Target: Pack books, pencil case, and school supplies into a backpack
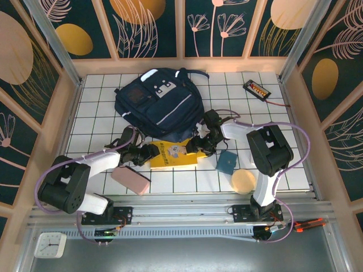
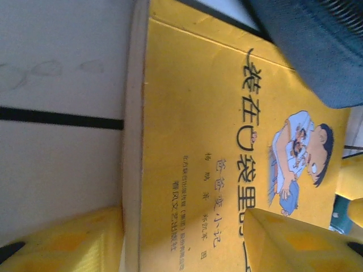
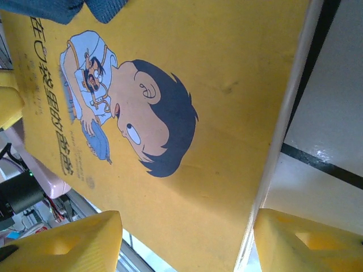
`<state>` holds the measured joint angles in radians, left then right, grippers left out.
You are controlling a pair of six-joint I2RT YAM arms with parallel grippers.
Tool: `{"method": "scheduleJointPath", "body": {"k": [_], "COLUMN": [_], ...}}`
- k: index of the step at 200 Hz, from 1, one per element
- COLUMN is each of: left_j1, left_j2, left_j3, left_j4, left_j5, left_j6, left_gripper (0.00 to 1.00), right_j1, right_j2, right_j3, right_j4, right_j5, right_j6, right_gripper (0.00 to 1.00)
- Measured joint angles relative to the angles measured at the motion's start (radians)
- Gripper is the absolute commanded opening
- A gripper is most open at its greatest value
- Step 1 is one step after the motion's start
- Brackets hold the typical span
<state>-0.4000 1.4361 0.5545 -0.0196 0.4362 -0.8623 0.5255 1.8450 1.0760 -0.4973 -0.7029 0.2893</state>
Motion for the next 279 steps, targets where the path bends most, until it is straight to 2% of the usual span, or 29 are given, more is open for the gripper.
{"method": "scheduleJointPath", "body": {"k": [11,47,71,85,99,116,210,241,279], "left_j1": [-0.003,-0.006,-0.006,-0.006,-0.006,-0.006,-0.006,-0.006,-0.006], "left_j2": [0.000,-0.016,-0.037,-0.042,-0.042,-0.042,-0.042,-0.042,-0.042], "left_j3": [0.000,0.000,0.000,0.000,0.003,0.018,0.093,0.108,0.110], "left_j4": [0.026,0.046,0.045,0.043,0.029,-0.017,-0.156,-0.192,-0.202], "left_j5": [0.019,0.047,0.053,0.054,0.053,0.049,0.034,0.027,0.027], "left_j6": [0.000,-0.008,-0.003,-0.002,0.011,0.043,0.130,0.142,0.140], "left_gripper": [0.53,0.36,0.31,0.33,0.41,0.45,0.46,0.49,0.48], "right_j1": [0.000,-0.002,-0.010,-0.014,-0.015,-0.016,-0.016,-0.016,-0.015], "right_j2": [0.000,0.010,0.016,0.017,0.017,0.017,0.017,0.017,0.017], "right_j3": [0.000,0.000,0.003,0.006,0.011,0.015,0.016,0.016,0.016], "right_j4": [0.000,0.000,-0.005,-0.009,-0.015,-0.015,-0.014,-0.014,-0.014], "right_j5": [-0.004,-0.006,-0.007,-0.010,-0.010,-0.010,-0.011,-0.011,-0.011], "right_j6": [-0.003,-0.015,-0.022,-0.023,-0.023,-0.023,-0.023,-0.022,-0.022], "right_gripper": [0.63,0.63,0.62,0.62,0.62,0.62,0.62,0.62,0.62]}}
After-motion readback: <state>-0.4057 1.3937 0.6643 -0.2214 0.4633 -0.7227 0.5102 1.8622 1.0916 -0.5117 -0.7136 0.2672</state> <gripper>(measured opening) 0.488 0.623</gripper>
